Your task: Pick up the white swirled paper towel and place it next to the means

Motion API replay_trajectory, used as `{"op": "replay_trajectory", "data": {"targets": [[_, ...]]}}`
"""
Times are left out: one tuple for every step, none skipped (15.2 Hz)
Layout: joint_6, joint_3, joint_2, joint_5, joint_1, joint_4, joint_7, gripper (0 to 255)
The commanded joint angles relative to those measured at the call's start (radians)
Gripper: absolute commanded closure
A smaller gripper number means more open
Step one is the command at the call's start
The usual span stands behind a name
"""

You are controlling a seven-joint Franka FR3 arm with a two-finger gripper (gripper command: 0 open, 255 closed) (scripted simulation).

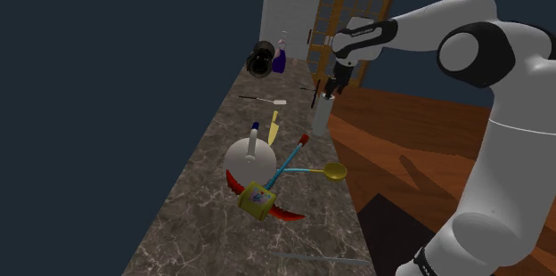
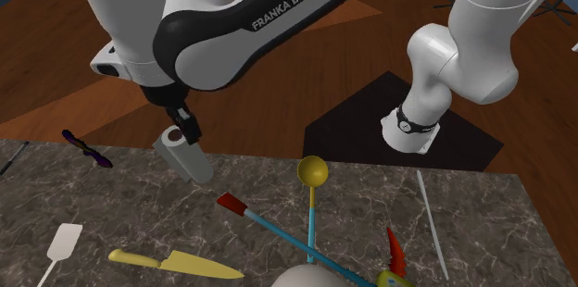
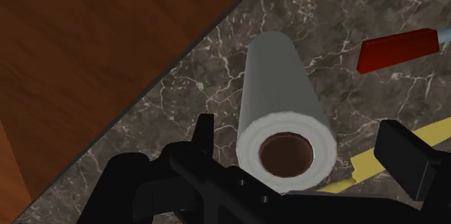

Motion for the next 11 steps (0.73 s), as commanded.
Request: {"op": "replay_trajectory", "data": {"targets": [[0.022,0.002,0.016,0.006,-0.002,-0.006,-0.003,0],[0.033,0.003,0.023,0.008,-0.002,-0.011,-0.004,0],[0.044,0.004,0.029,0.011,-0.003,-0.016,-0.006,0],[0.055,0.005,0.035,0.014,-0.004,-0.020,-0.008,0],[0.061,0.005,0.039,0.015,-0.005,-0.023,-0.009,0],[0.061,0.005,0.039,0.015,-0.005,-0.023,-0.009,0],[0.061,0.005,0.039,0.015,-0.005,-0.023,-0.009,0],[0.061,0.005,0.039,0.015,-0.005,-0.023,-0.009,0],[0.061,0.005,0.039,0.015,-0.005,-0.023,-0.009,0],[0.061,0.005,0.039,0.015,-0.005,-0.023,-0.009,0],[0.061,0.005,0.039,0.015,-0.005,-0.023,-0.009,0]]}}
